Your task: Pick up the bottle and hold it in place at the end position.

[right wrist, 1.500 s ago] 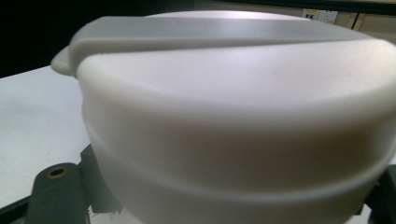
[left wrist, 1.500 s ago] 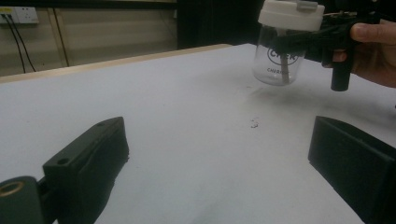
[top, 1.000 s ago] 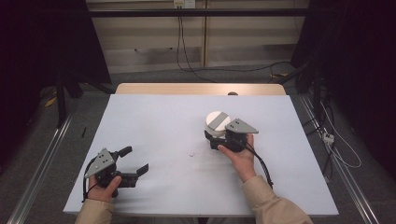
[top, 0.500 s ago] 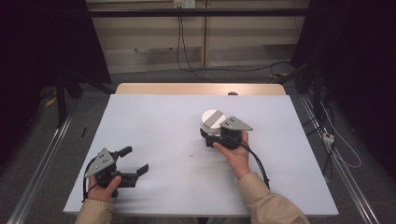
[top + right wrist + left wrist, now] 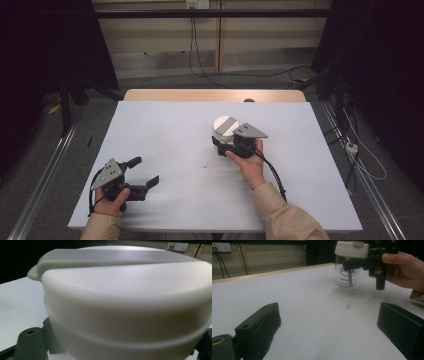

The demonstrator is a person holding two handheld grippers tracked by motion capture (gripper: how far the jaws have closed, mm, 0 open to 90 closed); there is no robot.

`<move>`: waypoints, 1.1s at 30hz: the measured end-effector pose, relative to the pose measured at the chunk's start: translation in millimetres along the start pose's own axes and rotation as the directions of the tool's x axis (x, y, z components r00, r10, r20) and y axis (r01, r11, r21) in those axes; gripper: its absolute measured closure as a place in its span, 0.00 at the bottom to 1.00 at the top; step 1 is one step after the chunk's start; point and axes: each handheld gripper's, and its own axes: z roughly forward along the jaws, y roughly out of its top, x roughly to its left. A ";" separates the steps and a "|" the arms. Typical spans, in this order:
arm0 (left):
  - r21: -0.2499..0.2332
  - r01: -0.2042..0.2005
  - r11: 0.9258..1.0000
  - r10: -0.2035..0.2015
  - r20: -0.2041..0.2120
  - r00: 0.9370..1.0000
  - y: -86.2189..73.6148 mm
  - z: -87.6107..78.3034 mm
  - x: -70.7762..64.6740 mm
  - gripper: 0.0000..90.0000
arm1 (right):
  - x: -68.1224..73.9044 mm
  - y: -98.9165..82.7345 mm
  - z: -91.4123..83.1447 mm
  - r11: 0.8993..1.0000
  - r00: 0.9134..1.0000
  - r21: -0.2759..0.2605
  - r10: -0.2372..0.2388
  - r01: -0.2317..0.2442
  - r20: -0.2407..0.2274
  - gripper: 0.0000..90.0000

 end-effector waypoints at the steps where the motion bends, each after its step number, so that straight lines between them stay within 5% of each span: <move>1: -0.001 -0.001 1.000 0.001 0.000 1.000 0.1 0.1 0.0 0.05 | -0.6 0.3 0.8 1.000 1.000 0.001 0.004 -0.004 0.005 0.20; 33: 0.004 0.005 1.000 -0.005 0.001 1.000 -1.1 0.6 1.6 0.05 | 1.7 0.7 24.7 1.000 1.000 0.014 -0.013 0.013 -0.001 0.20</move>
